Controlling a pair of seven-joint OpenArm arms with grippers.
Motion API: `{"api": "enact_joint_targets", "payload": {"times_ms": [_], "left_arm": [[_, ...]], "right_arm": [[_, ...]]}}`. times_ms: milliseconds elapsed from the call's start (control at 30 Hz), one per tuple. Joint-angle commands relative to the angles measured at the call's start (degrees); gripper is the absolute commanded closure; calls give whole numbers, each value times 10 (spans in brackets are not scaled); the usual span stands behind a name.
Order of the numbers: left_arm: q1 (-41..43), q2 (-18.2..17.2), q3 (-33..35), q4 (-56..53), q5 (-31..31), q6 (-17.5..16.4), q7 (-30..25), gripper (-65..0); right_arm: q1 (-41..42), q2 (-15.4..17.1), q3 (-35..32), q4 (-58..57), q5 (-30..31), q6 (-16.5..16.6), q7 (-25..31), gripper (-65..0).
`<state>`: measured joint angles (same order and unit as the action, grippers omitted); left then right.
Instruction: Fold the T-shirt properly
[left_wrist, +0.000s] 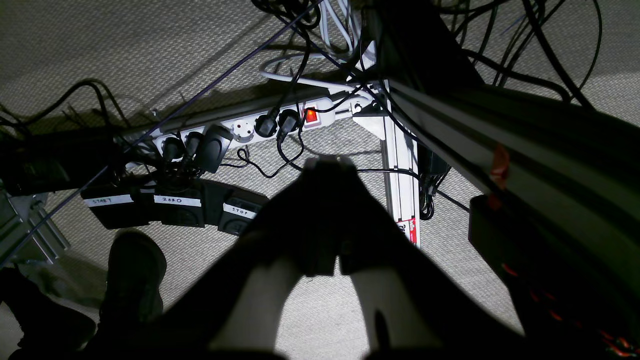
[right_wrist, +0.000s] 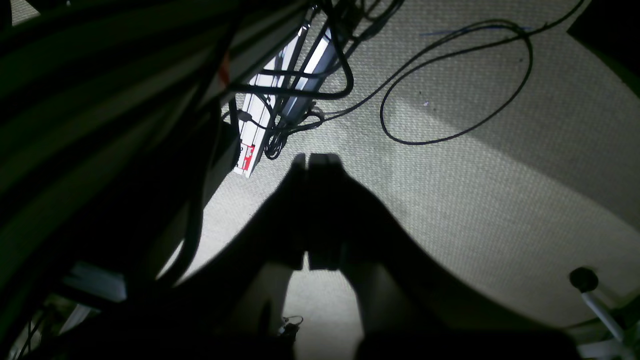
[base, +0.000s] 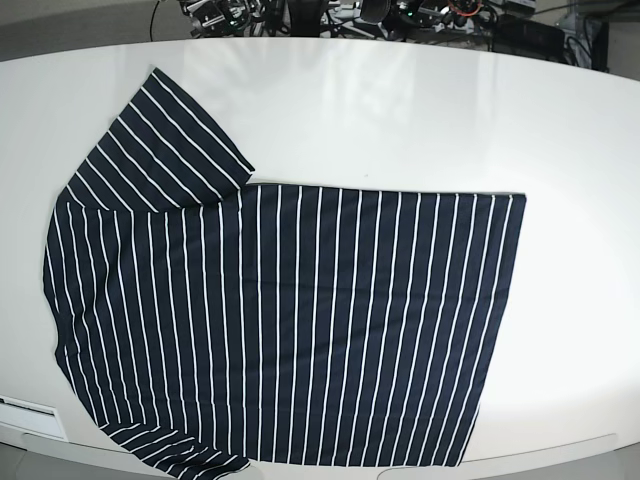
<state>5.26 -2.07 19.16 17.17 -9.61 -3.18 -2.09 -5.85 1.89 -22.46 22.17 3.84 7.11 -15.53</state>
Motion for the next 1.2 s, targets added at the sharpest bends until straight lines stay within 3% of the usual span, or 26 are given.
{"api": "enact_joint_targets", "payload": {"times_ms": [0, 733, 933, 1167], "left_arm": [[3, 0, 2, 3, 4, 2, -4, 0], [3, 0, 2, 3, 23, 2, -4, 0], [3, 0, 2, 3, 23, 2, 5, 0], [3, 0, 2, 3, 24, 2, 9, 0]], "right_arm": [[0, 0, -2, 3, -1, 4, -2, 0], [0, 0, -2, 3, -1, 5, -2, 0], [0, 0, -2, 3, -24, 45, -2, 0], [0, 0, -2, 3, -24, 24, -3, 0]]}}
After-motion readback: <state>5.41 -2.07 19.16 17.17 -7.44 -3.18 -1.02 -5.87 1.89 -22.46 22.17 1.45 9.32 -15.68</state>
